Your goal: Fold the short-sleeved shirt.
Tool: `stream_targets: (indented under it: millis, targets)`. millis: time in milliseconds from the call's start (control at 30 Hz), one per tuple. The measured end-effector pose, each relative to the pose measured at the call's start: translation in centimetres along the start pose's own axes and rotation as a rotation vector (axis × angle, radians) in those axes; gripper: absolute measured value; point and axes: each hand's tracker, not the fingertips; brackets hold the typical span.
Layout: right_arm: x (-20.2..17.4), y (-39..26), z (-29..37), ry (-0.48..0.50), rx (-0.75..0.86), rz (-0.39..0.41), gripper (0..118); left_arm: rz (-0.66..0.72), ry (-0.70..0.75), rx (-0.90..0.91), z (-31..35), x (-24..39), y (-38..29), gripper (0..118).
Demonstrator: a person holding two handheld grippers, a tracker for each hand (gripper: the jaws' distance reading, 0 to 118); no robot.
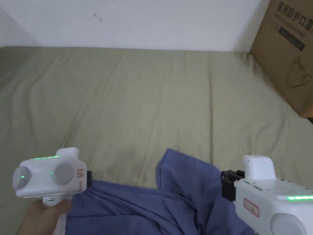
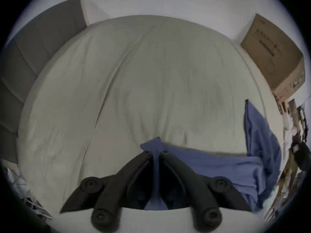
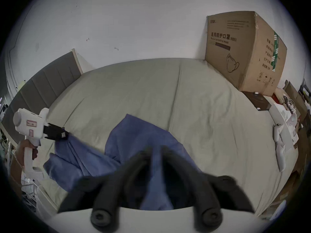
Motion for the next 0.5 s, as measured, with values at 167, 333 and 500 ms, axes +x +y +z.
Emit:
stream_targets:
  millis: [167, 333, 500]
  targets:
    - [2.8, 3.8, -3.9, 0.058, -0.022, -0.027, 96, 0.004, -0.048, 0.039, 2.0, -1.3, -0.2, 2]
    - [5.7, 5.4, -11.5, 0.046, -0.232, -0.043, 82, -0.014, -0.073, 0.065, 3.4, -1.6, -0.6, 2]
    - [5.4, 2.3, -15.9, 0.010, -0.417, 0.093, 29, -0.010, -0.077, 0.060, 3.4, -1.8, -0.9, 2]
